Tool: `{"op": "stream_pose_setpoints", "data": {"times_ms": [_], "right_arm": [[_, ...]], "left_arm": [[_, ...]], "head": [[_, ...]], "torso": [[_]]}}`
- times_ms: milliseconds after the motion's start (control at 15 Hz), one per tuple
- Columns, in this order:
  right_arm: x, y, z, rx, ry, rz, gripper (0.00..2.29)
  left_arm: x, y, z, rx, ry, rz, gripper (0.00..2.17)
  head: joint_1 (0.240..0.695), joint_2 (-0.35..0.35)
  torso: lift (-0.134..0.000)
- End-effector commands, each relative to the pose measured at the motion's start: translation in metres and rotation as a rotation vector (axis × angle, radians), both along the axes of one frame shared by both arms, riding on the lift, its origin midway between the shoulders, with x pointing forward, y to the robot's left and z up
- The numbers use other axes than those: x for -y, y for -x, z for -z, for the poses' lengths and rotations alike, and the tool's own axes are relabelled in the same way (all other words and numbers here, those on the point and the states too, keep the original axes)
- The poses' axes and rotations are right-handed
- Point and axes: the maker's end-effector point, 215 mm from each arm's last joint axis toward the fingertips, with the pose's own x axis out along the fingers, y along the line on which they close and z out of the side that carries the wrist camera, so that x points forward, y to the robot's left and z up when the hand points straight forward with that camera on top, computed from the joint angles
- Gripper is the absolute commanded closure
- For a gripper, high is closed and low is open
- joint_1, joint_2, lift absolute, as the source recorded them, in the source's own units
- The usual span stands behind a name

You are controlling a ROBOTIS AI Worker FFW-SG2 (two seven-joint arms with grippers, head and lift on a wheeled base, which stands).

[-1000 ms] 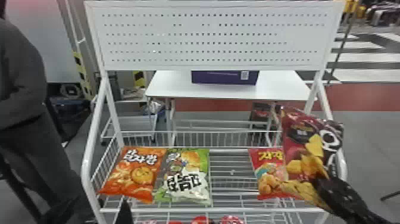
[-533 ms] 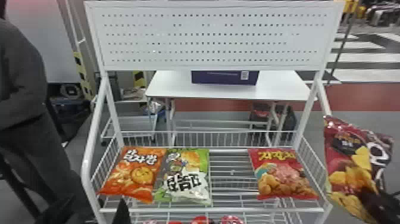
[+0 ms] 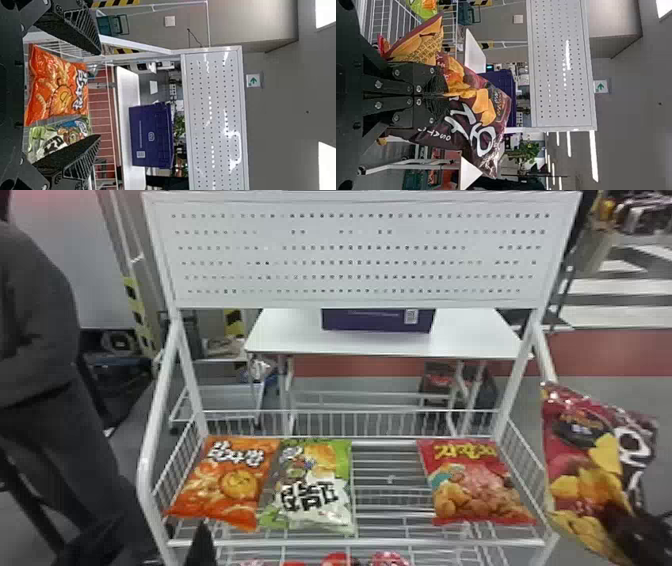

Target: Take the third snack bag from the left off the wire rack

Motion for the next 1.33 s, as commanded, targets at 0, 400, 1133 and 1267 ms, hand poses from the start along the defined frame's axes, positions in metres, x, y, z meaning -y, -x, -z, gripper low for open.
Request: {"op": "stream_pose_setpoints", "data": {"times_ms": [0, 400, 1133, 1267], "right_arm": [[-0.0001, -0.0006, 0.0007, -0.001, 0.001, -0.001, 2.24], [-0.0007, -0.0018, -0.0016, 0.006, -0.001, -0.002, 2.24], [-0.0046, -0.0021, -0.0032, 0.011, 0.001, -0.012, 2.24], [-0.0053, -0.0020, -0.0039, 0.012, 0.001, -0.014, 2.24]], "left_arm": [[-0.0003, -0.0005, -0.0001, 0.001, 0.000, -0.001, 0.15], [-0.0005, -0.0011, -0.0006, 0.001, 0.000, 0.000, 0.15], [-0.0006, -0.0017, 0.0001, 0.001, 0.003, -0.003, 0.15], [-0.0008, -0.0017, 0.0001, 0.001, 0.004, -0.004, 0.15]], "head": [[0.499, 0.000], [0.499, 0.000], [0.499, 0.000], [0.499, 0.000]], "torso": [[0.000], [0.000], [0.000], [0.000]]}}
